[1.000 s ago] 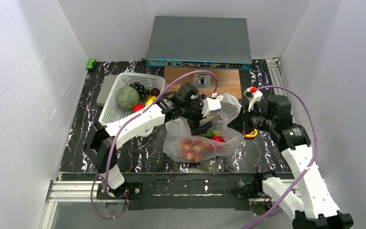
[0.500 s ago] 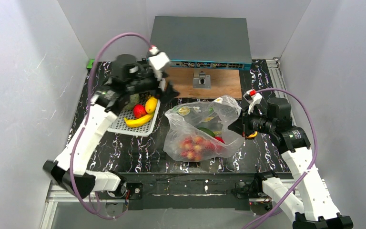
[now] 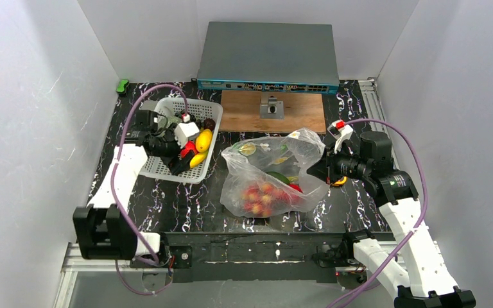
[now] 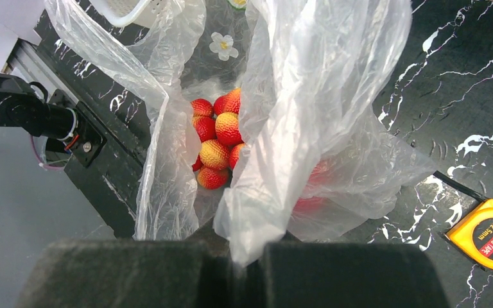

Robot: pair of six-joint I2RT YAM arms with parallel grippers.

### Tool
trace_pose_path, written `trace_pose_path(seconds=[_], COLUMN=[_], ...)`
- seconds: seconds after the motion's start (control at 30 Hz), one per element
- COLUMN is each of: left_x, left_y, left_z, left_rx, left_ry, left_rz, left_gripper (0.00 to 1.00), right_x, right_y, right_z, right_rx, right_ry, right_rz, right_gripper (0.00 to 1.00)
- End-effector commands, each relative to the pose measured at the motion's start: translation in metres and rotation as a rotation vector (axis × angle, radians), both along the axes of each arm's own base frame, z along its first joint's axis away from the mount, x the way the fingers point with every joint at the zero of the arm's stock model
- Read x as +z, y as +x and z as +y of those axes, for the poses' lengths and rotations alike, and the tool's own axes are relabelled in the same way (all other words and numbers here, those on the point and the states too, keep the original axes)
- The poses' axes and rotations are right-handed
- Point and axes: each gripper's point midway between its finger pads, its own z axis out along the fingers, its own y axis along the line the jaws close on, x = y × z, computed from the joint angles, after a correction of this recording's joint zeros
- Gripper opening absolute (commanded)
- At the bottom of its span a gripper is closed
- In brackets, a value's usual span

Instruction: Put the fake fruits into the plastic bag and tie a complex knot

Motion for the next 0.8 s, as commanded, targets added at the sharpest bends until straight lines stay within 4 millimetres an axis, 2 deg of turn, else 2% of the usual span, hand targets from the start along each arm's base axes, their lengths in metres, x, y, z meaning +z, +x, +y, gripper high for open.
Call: trace_pose_path(seconds=[0.0, 0.2, 0.43, 0.5, 0.6, 0.77], left_x=[-0.038, -0.091, -0.128, -0.133, -0.13, -0.102], left_y=[0.004, 0.026, 0.053, 0.053, 0.047, 0.027], left_z=[0.011, 0.021, 0.038, 0.039, 0.038, 0.043], left_rx=[-0.174, -0.175, -0.172, -0.18, -0.193, -0.228], left_ry=[0.111, 0.168, 0.274, 0.284, 0.28, 0.29], left_rz=[0.013, 0.078, 0.044, 0.053, 0.066, 0.117], left_gripper=[0.83, 0.81, 0.81, 0.75, 0.55, 0.28], right_x=[0.005, 0.004, 0.007, 0.006, 0.007, 0.007], right_y=[0.001, 0.002, 0.007, 0.007, 0.007, 0.007], right_z=[0.002, 0.002, 0.002, 0.001, 0.0, -0.002], right_rx=[0.02, 0.01, 0.006, 0.005, -0.002, -0.009], right_ry=[0.004, 0.012, 0.003, -0.002, -0.01, -0.024], right_rz=[-0.041, -0.028, -0.031, -0.036, -0.042, -0.044], right_gripper=[0.01, 0.01, 0.01, 0.01, 0.01, 0.01])
